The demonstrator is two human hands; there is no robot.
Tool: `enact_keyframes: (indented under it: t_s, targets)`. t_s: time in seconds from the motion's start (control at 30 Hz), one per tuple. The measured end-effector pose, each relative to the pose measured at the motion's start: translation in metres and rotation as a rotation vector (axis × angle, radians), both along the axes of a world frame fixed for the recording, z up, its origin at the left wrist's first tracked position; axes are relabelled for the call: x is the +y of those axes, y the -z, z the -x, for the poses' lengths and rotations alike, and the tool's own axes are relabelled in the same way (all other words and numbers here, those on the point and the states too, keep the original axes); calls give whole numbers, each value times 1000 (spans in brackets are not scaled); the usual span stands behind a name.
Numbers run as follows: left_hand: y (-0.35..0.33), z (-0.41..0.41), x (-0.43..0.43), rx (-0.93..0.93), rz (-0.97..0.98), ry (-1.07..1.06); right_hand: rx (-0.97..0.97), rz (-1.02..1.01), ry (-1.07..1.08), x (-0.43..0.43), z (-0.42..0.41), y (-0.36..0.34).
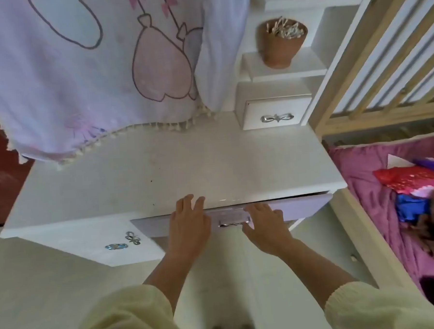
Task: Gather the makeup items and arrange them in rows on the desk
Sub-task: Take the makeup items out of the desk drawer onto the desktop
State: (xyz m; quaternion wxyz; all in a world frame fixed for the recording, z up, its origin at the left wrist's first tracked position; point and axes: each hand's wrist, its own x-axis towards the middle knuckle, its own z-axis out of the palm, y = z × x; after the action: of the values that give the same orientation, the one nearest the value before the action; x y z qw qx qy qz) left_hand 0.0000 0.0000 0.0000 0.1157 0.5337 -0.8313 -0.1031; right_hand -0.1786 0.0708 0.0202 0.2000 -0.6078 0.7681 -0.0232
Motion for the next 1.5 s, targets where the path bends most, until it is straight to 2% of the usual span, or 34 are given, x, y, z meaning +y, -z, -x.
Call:
enact_keyframes:
  t_s: [0.23, 0.37, 0.57, 0.7, 0.9, 1.03, 1.23, 1.3, 1.4, 1.47, 1.5]
  targets:
    - [69, -5, -19, -44, 133, 54, 30, -136, -72, -19, 5, 81]
    - [89, -3, -22, -101, 95, 99, 68, -193, -97, -30, 9, 112]
    - [103, 5, -18, -74, 66, 57, 63, -243, -105, -43, 6, 141]
    - [106, 8, -19, -118, 37, 47, 58, -209, -64, -51, 5, 146]
    - [103, 12, -14, -141, -37, 9, 115, -176, -113, -46, 7, 145]
    - [99, 12, -5, -135, -21, 4, 109, -206, -139, -32, 9, 142]
    - [117, -1, 28, -245, 16, 156, 42, -244, -179, -4, 6, 135]
    - [122, -6, 27, -256, 46, 196, -18, -170, -180, 3, 11, 125]
    - [119, -9, 11, -216, 100, 207, -113, 172, -187, 6, 22, 102]
    - [110, -6, 0, -189, 98, 230, -66, 349, -207, 4, 33, 94]
    - [103, -3, -5, -182, 70, 231, 5, 348, -229, 0, 40, 92]
